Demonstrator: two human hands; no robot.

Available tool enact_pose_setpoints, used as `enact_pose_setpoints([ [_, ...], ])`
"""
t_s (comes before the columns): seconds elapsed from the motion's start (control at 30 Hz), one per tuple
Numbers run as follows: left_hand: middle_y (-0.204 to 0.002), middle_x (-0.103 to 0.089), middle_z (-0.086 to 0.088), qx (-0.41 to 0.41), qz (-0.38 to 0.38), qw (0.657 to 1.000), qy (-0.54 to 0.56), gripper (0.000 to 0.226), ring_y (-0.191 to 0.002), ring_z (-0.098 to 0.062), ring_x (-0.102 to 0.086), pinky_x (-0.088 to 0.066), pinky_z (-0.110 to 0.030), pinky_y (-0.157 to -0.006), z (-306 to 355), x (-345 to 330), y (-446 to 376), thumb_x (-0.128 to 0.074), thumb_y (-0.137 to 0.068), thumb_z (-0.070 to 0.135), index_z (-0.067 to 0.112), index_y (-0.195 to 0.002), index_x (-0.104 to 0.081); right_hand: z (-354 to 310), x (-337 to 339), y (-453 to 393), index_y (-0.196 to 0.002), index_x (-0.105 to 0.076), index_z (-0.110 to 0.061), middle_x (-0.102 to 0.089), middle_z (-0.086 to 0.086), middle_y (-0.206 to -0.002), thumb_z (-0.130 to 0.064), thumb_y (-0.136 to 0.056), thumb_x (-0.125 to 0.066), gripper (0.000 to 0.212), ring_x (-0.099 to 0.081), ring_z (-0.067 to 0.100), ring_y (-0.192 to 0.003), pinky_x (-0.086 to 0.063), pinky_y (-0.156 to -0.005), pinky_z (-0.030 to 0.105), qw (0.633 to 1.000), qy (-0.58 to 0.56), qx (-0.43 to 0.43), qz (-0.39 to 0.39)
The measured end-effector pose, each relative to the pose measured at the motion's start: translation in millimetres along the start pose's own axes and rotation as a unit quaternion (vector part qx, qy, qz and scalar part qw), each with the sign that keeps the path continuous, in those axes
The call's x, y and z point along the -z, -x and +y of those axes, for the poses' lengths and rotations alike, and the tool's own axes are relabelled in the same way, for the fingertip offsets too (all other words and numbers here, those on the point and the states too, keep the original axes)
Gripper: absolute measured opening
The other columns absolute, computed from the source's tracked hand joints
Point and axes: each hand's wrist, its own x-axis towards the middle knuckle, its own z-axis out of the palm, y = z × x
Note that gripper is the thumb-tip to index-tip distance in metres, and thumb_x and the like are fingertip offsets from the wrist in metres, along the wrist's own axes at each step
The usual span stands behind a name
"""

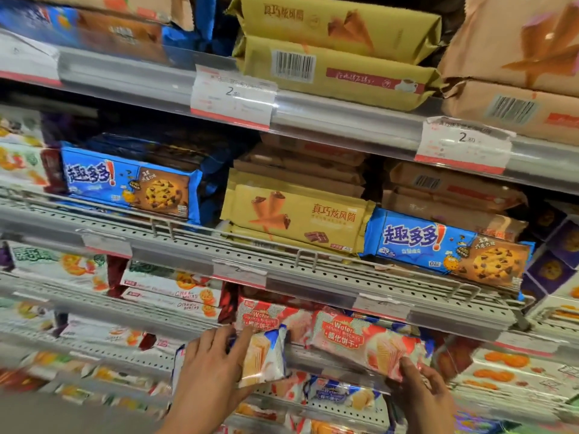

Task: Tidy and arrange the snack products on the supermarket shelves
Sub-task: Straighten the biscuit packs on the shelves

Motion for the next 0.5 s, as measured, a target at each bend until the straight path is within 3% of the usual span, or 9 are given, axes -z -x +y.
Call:
enact_pose_setpoints([
  [0.17, -0.102, -0.066, 0.005, 0.044, -0.036, 0.998, 0.006, 0.104, -0.090, -0.024, -0.064, -0.051, -0.041, -0.067, -23, 9, 20, -0.077, -0.042, 0.076, 0.027, -0.132, -0.059, 1, -34, 6, -0.090, -0.056, -0.015, -0.066, 0.025, -0.084, -0.016, -0.088, -0.076, 0.020, -0.065, 0.020, -0.049, -0.052, -0.059, 0.031, 0.998, -0.030, 0.015, -0.044],
  [0.4, -0.095, -0.066, 0.008, 0.076, -0.041, 0.996, 0.009, 0.102, -0.080, -0.021, -0.067, -0.052, -0.040, -0.062, -43, 21, 32, -0.071, -0.043, 0.084, 0.028, -0.128, -0.058, -15, -91, -1, -0.106, -0.062, -0.002, -0.072, 0.021, -0.084, -0.003, -0.092, -0.068, 0.016, -0.070, 0.025, -0.054, -0.057, -0.043, 0.026, 0.997, 0.032, 0.016, -0.065],
  [0.5, -0.096, -0.064, 0.009, 0.072, -0.027, 0.997, 0.006, 0.104, -0.082, -0.021, -0.066, -0.053, -0.041, -0.067, -49, 24, 35, -0.076, -0.041, 0.079, 0.029, -0.130, -0.056, -19, -115, -11, -0.095, -0.067, 0.002, -0.074, 0.018, -0.079, -0.003, -0.095, -0.060, 0.009, -0.070, 0.026, -0.065, -0.058, -0.048, 0.026, 0.994, 0.082, 0.020, -0.063],
])
